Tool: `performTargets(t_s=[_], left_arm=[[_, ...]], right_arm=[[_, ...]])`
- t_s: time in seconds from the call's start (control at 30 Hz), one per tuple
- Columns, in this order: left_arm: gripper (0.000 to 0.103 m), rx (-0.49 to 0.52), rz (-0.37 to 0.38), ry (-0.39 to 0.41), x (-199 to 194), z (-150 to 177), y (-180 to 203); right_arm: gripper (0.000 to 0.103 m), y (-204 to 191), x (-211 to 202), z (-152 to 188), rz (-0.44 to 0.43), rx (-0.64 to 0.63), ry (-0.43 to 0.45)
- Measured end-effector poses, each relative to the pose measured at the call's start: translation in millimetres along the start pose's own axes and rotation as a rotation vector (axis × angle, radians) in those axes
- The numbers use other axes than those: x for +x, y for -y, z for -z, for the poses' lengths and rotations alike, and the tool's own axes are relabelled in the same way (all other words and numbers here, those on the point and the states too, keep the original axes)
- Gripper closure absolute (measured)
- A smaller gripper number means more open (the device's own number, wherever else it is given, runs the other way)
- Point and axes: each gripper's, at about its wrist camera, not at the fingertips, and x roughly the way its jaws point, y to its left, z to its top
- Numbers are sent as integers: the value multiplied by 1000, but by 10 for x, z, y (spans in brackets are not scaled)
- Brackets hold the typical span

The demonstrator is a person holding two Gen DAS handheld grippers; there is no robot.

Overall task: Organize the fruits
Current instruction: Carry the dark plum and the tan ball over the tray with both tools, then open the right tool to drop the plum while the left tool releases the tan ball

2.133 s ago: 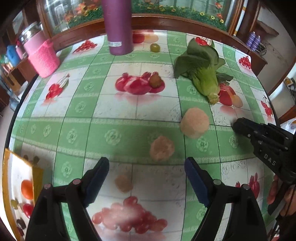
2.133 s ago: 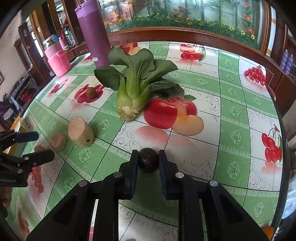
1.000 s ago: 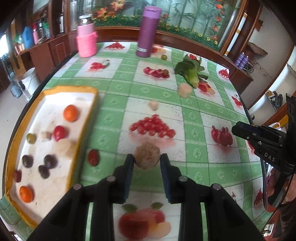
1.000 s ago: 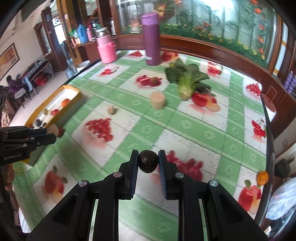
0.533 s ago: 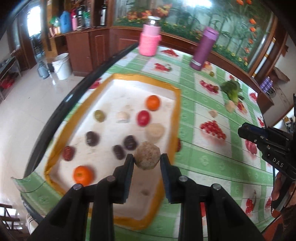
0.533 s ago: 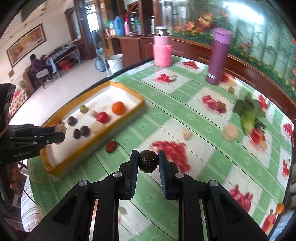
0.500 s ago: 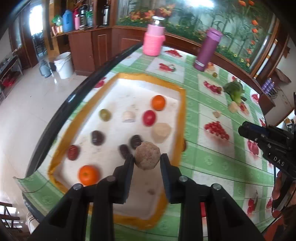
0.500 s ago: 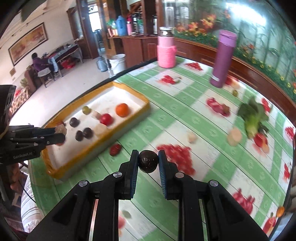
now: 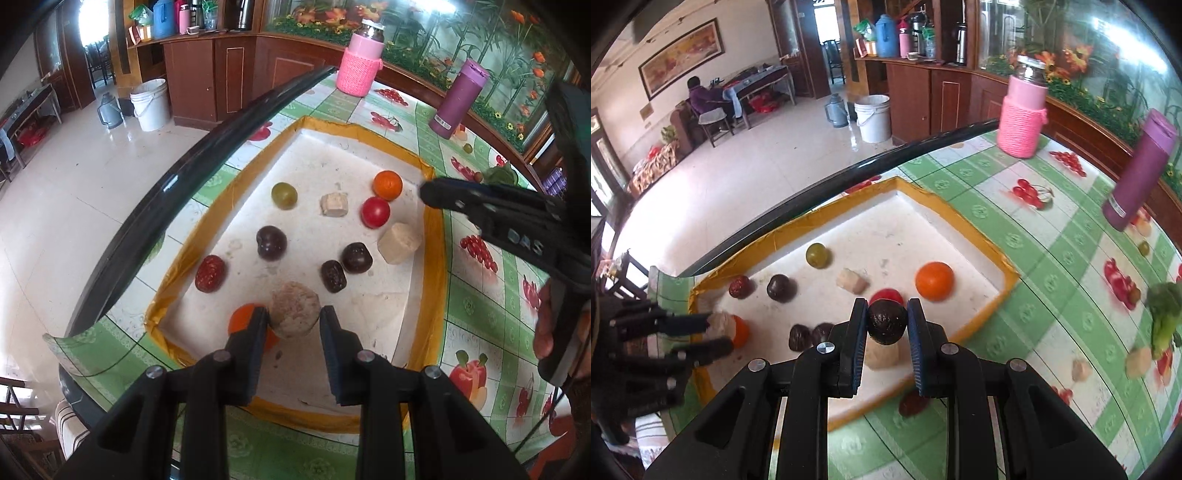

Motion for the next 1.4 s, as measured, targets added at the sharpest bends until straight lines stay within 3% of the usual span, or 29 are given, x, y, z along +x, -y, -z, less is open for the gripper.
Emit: performTargets(t_s=[0.43, 0.73, 0.9, 1.0, 1.23, 1.4], left_arm=[[71, 21, 13, -69, 274, 60, 76], [71, 64, -29, -53, 319, 33, 173], [71, 73, -34, -50, 336, 48, 210], [71, 78, -25, -52, 328, 72, 226], [70, 85, -15, -44, 280, 138, 213], [56, 87, 12, -8, 175, 171, 173]], right_arm=[[83, 18, 627, -384, 13, -9, -66], [82, 32, 983, -411, 29, -40, -136], [82, 41, 978, -398, 26, -37, -131], [70, 21, 976, -385, 46, -53, -137], [70, 2, 804, -286, 87, -82, -129], [70, -52, 394, -85, 114, -76, -98]])
